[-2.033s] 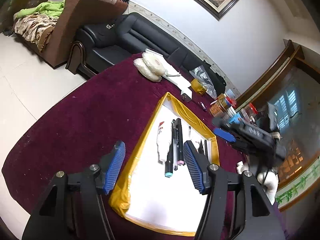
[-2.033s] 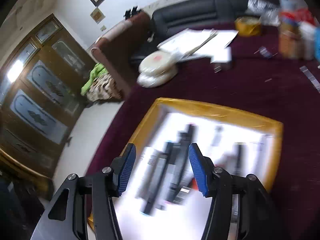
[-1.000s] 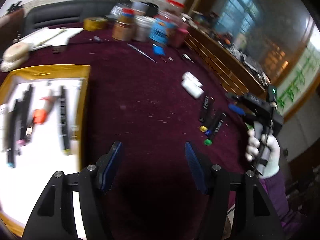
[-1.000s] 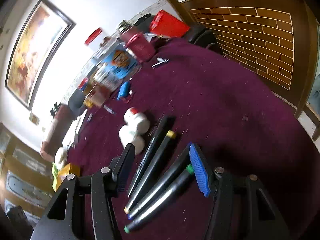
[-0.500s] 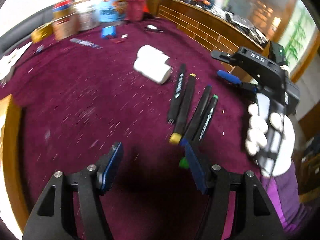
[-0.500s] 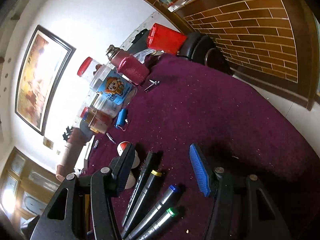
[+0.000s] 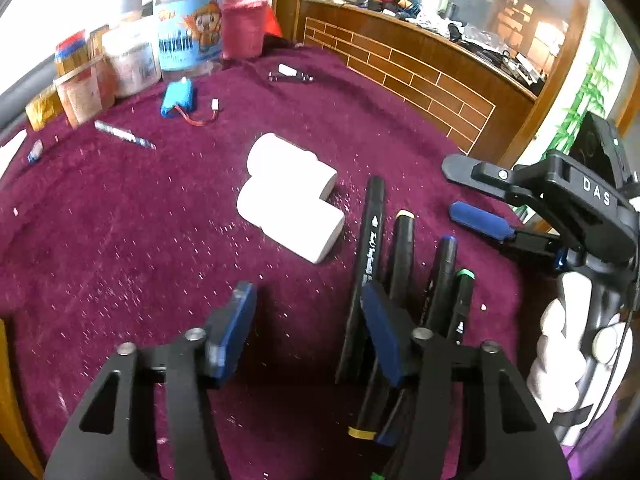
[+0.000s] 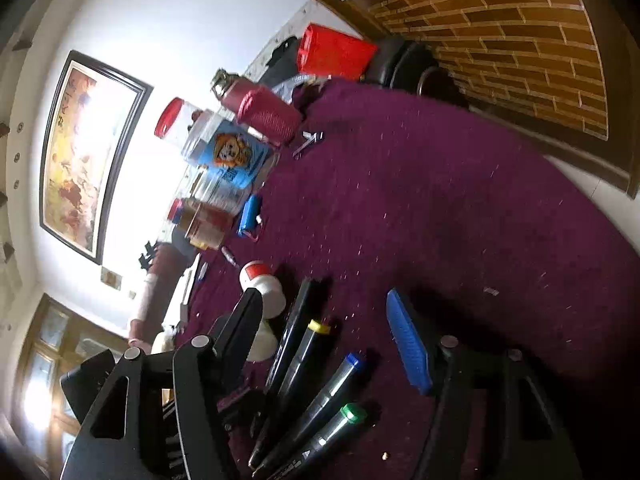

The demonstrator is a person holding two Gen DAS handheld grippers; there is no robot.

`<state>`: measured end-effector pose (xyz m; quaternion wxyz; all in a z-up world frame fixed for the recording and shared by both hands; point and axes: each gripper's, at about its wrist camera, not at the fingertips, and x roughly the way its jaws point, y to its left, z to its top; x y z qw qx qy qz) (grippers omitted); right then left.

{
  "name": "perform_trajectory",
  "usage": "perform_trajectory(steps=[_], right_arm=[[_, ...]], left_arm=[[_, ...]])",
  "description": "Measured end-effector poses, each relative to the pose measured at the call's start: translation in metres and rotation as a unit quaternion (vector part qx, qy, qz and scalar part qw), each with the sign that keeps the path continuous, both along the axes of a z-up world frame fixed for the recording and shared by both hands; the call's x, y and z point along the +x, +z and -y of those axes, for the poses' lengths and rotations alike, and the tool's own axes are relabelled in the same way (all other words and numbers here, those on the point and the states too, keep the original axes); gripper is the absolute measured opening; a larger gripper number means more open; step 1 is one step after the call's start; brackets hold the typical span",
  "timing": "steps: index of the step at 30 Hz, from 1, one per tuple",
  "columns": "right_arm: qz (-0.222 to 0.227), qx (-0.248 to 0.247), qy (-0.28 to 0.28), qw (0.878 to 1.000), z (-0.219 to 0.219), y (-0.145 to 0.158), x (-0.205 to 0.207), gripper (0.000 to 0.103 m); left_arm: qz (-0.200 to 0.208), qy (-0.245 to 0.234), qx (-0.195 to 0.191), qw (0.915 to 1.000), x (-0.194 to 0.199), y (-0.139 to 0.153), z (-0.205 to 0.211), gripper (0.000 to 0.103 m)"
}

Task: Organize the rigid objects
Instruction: 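Move both grippers back over the cluster of black markers, then grasp a black marker with left while right grasps the red-labeled white bottle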

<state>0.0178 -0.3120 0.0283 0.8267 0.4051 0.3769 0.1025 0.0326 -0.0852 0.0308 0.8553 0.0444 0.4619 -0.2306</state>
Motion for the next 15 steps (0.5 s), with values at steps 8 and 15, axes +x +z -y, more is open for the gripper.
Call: perform_trajectory(steps=[8, 15], right_arm=[[0.002, -0.002, 0.0, 1.0, -0.002, 0.0, -0.001, 0.06], [-0.002, -0.019, 0.003, 1.0, -0.007, 0.002, 0.001, 0.06]], left_arm=[[0.045, -0.012, 0.039, 0.9982, -0.004, 0.002, 0.006, 0.045], [0.05, -0.032, 0.034, 0.9977, -0.004, 0.001, 0.016, 0.045]])
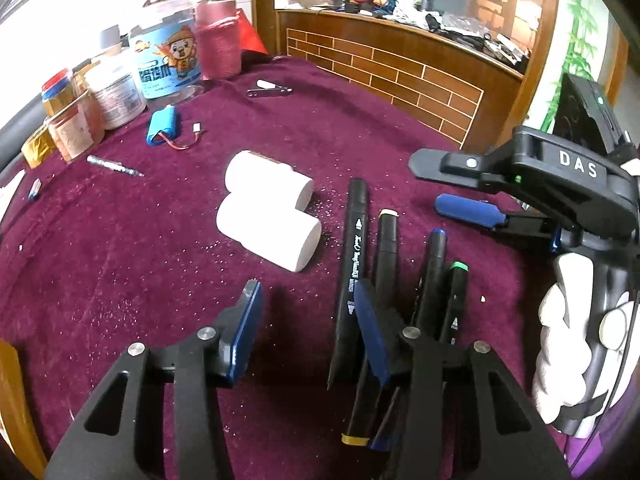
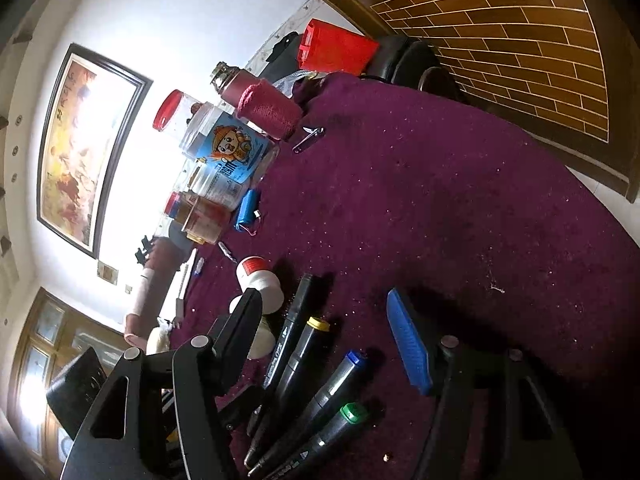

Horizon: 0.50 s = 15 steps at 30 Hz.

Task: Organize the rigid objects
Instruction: 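Grasp a black marker with left while right grasps the red-labeled white bottle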

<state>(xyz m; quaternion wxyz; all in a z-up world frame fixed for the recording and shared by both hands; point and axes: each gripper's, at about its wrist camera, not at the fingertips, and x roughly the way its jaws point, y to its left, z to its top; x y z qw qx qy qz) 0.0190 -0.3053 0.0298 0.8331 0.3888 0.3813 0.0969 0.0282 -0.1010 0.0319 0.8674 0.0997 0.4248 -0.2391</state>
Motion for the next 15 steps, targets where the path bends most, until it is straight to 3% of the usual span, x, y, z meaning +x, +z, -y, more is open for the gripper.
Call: perform_trajectory(steps=[6, 9, 11, 13, 15], right_arm=[[-0.001, -0.009, 0.002, 1.0, -0.001, 0.0, 0.0, 0.06], [-0.001, -0.013, 0.003, 1.0, -0.002, 0.001, 0.0, 0.061], [-0.001, -0.017, 0.004, 1.0, -0.002, 0.001, 0.0, 0.061], [0.001, -0.02, 0.005, 1.0, -0.003, 0.001, 0.0, 0.062], [0.003, -0.025, 0.007, 1.0, -0.004, 0.001, 0.0, 0.063]], left_arm=[[0.007, -0.02, 0.038, 0.999, -0.008, -0.006, 0.011, 0.045], [0.006, -0.011, 0.037, 0.9992, -0.004, -0.008, 0.01, 0.044], [-0.008, 0.0, 0.022, 0.9997, 0.003, -0.01, 0.007, 0.036], [0.003, -0.004, 0.023, 0.9997, 0.0, -0.01, 0.01, 0.017], [0.005, -0.013, 0.02, 0.9997, -0.005, -0.009, 0.012, 0.011]])
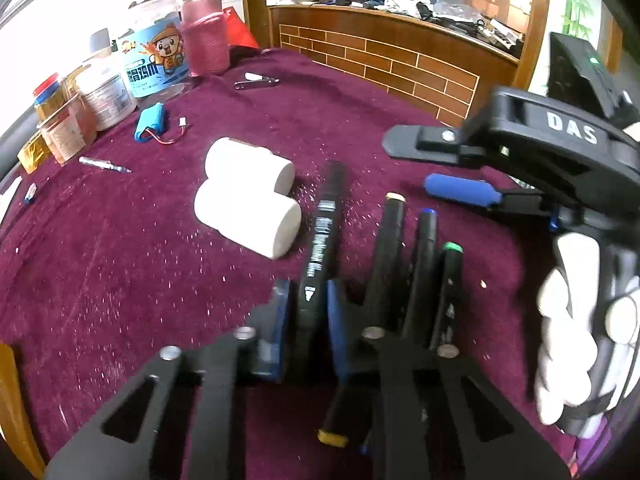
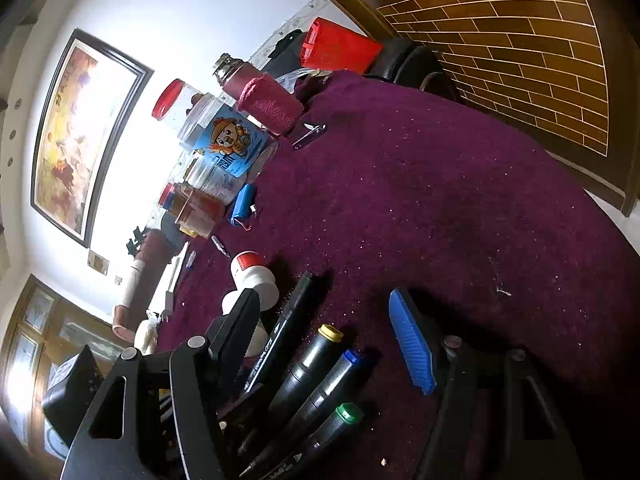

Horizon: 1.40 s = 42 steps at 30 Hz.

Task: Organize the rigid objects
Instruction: 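Grasp a black marker with left while right grasps the red-labeled white bottle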

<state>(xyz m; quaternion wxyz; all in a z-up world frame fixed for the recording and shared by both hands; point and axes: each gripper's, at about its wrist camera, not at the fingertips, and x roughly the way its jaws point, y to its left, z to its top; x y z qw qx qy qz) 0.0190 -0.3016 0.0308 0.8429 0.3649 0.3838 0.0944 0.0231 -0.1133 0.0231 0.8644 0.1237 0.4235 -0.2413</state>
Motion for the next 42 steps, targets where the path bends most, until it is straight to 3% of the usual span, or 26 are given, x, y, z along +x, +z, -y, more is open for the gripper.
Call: perform_trajectory(steps=[6, 14, 19, 20, 21, 22, 23, 24, 25, 26, 27, 29, 31, 32, 38, 42], right_arm=[[0.004, -0.007, 0.002, 1.0, -0.002, 0.001, 0.001, 0.063], [0.009, -0.015, 0.007, 1.0, -0.004, 0.002, 0.001, 0.067], [0.016, -0.025, 0.012, 0.999, -0.008, 0.003, 0.001, 0.071], [0.017, -0.027, 0.013, 0.999, -0.009, 0.003, 0.001, 0.072], [0.017, -0.029, 0.013, 0.999, -0.01, 0.003, 0.002, 0.073], [0.019, -0.03, 0.014, 0.999, -0.01, 0.003, 0.002, 0.073], [0.02, -0.031, 0.014, 0.999, -0.011, 0.003, 0.001, 0.073], [0.02, -0.032, 0.014, 0.999, -0.011, 0.003, 0.001, 0.074], [0.021, -0.034, 0.014, 0.999, -0.011, 0.003, 0.001, 0.074], [0.022, -0.035, 0.015, 0.999, -0.011, 0.003, 0.001, 0.074], [0.023, -0.036, 0.015, 0.999, -0.012, 0.003, 0.001, 0.074], [0.024, -0.038, 0.015, 0.999, -0.012, 0.003, 0.001, 0.075], [0.024, -0.039, 0.014, 0.999, -0.012, 0.003, 0.0, 0.075], [0.025, -0.04, 0.014, 0.999, -0.012, 0.003, 0.0, 0.075], [0.023, -0.06, 0.015, 0.998, -0.018, 0.006, 0.0, 0.075], [-0.01, -0.112, 0.008, 0.994, -0.027, 0.017, -0.001, 0.075]], left_arm=[[-0.022, 0.019, -0.03, 0.9991, -0.014, 0.002, -0.034, 0.011], [-0.054, 0.115, -0.065, 0.9898, -0.055, 0.003, -0.143, 0.012], [-0.057, 0.139, -0.078, 0.9856, -0.07, -0.002, -0.167, 0.014], [-0.057, 0.139, -0.078, 0.9855, -0.068, -0.002, -0.166, 0.017], [-0.054, 0.142, -0.077, 0.9854, -0.067, -0.002, -0.164, 0.027], [-0.051, 0.142, -0.076, 0.9856, -0.066, -0.002, -0.161, 0.042], [-0.048, 0.138, -0.077, 0.9863, -0.065, -0.002, -0.159, 0.051], [-0.044, 0.13, -0.08, 0.9873, -0.063, -0.002, -0.155, 0.068], [-0.041, 0.118, -0.082, 0.9887, -0.063, -0.003, -0.15, 0.077], [-0.042, 0.104, -0.08, 0.9905, -0.063, -0.003, -0.144, 0.077], [-0.042, 0.093, -0.072, 0.9921, -0.064, -0.003, -0.139, 0.077], [-0.039, 0.088, -0.059, 0.9936, -0.064, -0.003, -0.134, 0.065], [-0.04, 0.101, -0.075, 0.9913, -0.064, -0.002, -0.142, 0.023], [-0.038, 0.118, -0.078, 0.9892, -0.064, -0.002, -0.149, 0.014], [-0.044, 0.164, -0.108, 0.9795, -0.073, -0.003, -0.184, 0.012], [-0.03, 0.152, -0.16, 0.9748, -0.094, 0.013, -0.199, 0.012]])
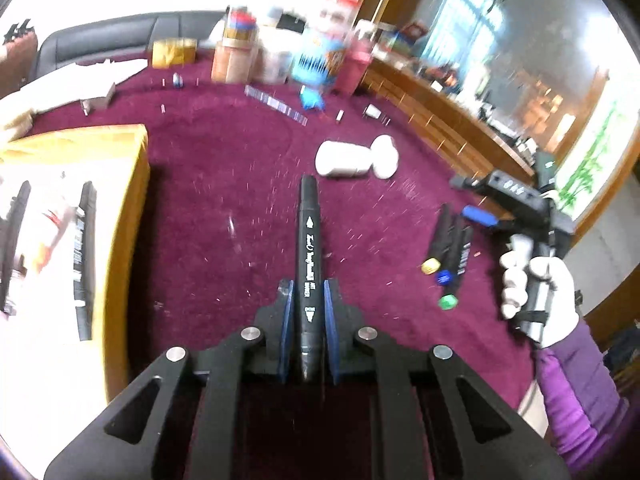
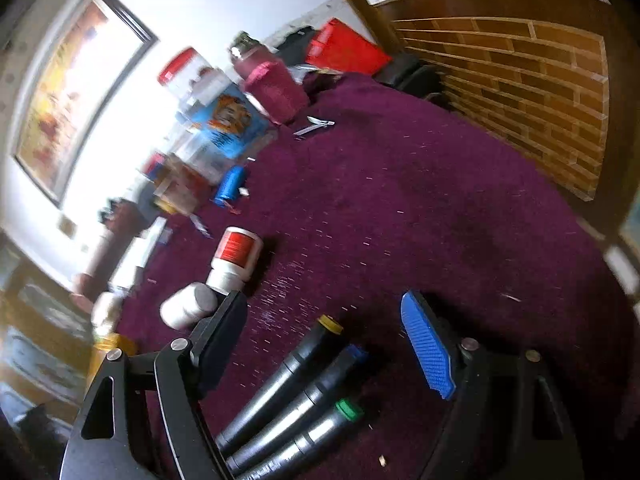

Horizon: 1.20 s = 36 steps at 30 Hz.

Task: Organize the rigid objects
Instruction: 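Grasp a black marker with left while right grasps the red-labeled white bottle, then carry the marker and bottle into the tray and open both grippers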

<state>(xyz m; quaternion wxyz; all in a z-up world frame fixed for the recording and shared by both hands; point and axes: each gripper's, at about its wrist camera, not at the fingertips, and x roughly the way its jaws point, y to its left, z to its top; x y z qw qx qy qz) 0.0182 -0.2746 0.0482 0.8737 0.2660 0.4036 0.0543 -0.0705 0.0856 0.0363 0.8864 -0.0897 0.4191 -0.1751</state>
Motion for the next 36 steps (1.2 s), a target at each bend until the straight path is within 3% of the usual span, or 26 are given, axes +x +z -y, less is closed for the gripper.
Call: perform_trajectory(steps=[4, 7, 12, 20, 22, 24, 26, 27, 29, 31, 36], right_arm=[[0.021, 0.001, 0.016, 1.0, -0.016, 0.026, -0.011, 0.075], [0.024, -0.008, 0.043, 0.999, -0.037, 0.04, -0.006, 0.075], [0.0, -0.018, 0.074, 0.997, -0.074, 0.037, 0.015, 0.075], [-0.05, -0.066, 0.056, 0.995, -0.103, 0.025, 0.066, 0.074], [-0.061, -0.084, 0.056, 0.993, -0.109, 0.021, 0.078, 0.066], [-0.074, -0.106, 0.059, 0.99, -0.116, 0.016, 0.089, 0.051], [-0.094, -0.126, 0.068, 0.985, -0.122, 0.007, 0.098, 0.044], [-0.105, -0.134, 0.069, 0.983, -0.123, 0.001, 0.1, 0.033], [-0.097, -0.146, 0.068, 0.982, -0.121, 0.002, 0.097, 0.031], [-0.091, -0.12, 0.07, 0.986, -0.115, 0.006, 0.088, 0.03], [-0.042, -0.119, 0.084, 0.988, -0.118, 0.039, 0.058, 0.031]], left_arm=[[0.037, -0.001, -0.033, 0.9988, -0.021, 0.022, -0.015, 0.012], [0.041, 0.0, -0.062, 0.9973, -0.024, 0.026, -0.024, 0.012], [0.046, -0.001, -0.078, 0.9959, -0.032, 0.027, -0.031, 0.012], [0.058, 0.006, -0.1, 0.9933, -0.042, 0.032, -0.046, 0.012], [0.068, 0.004, -0.106, 0.992, -0.048, 0.038, -0.05, 0.012], [0.078, 0.004, -0.109, 0.9909, -0.052, 0.045, -0.054, 0.012], [0.088, 0.005, -0.111, 0.9899, -0.058, 0.052, -0.06, 0.012], [0.092, 0.007, -0.112, 0.9894, -0.061, 0.055, -0.065, 0.012], [0.094, 0.011, -0.119, 0.9883, -0.066, 0.058, -0.073, 0.012], [0.095, 0.016, -0.136, 0.986, -0.073, 0.062, -0.087, 0.012], [0.097, 0.048, -0.17, 0.9794, -0.092, 0.066, -0.134, 0.012]])
